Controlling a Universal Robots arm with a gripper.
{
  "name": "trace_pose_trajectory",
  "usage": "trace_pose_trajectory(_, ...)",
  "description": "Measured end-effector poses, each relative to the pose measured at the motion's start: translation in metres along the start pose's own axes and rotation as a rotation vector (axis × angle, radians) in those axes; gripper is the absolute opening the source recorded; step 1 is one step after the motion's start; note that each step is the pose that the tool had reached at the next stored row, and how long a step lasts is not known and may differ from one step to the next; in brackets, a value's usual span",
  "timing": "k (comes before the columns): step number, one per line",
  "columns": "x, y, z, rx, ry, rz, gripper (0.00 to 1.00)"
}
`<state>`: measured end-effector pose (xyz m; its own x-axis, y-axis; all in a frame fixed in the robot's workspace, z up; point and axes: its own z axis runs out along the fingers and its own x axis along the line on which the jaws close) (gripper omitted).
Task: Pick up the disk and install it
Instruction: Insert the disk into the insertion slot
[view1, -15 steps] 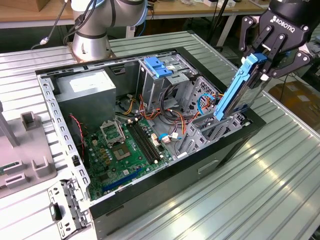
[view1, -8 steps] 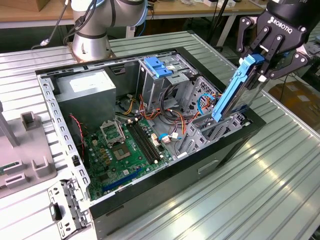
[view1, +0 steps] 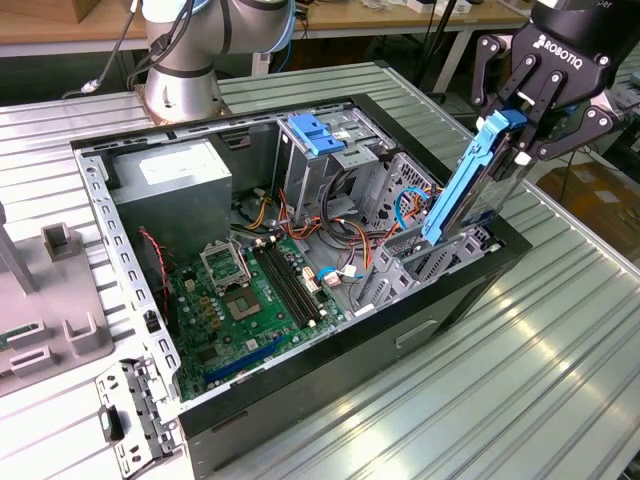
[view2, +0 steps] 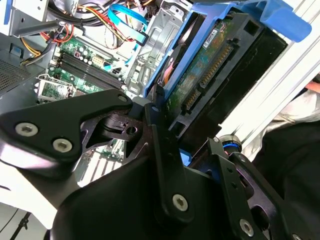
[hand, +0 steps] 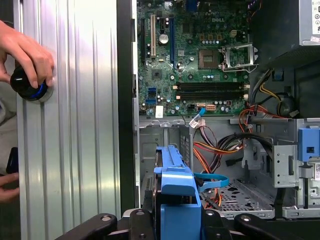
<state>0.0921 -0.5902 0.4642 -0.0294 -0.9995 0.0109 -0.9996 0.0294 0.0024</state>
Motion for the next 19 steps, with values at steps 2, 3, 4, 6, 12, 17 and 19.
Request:
trace_pose_trajectory(2, 0.0000, 0.0001, 0.0003, 0.0000, -0.0001, 0.000, 0.36)
trace_pose_trajectory(3, 0.0000, 0.0001, 0.0004, 0.0000, -0.0001, 0.000, 0.36)
trace_pose_trajectory(4, 0.0000, 0.0002, 0.0007, 0.0000, -0.0001, 0.000, 0.36)
trace_pose_trajectory(6, -0.0002, 0.0002, 0.0015, 0.0001, -0.0001, 0.000, 0.36)
trace_pose_trajectory(12, -0.0006, 0.0006, 0.0041, 0.0000, 0.0000, 0.000, 0.36)
trace_pose_trajectory(17, -0.0006, 0.0006, 0.0080, 0.0000, 0.0001, 0.000, 0.36)
trace_pose_trajectory(19, -0.0007, 0.0006, 0.0104, 0.0000, 0.0001, 0.000, 0.36)
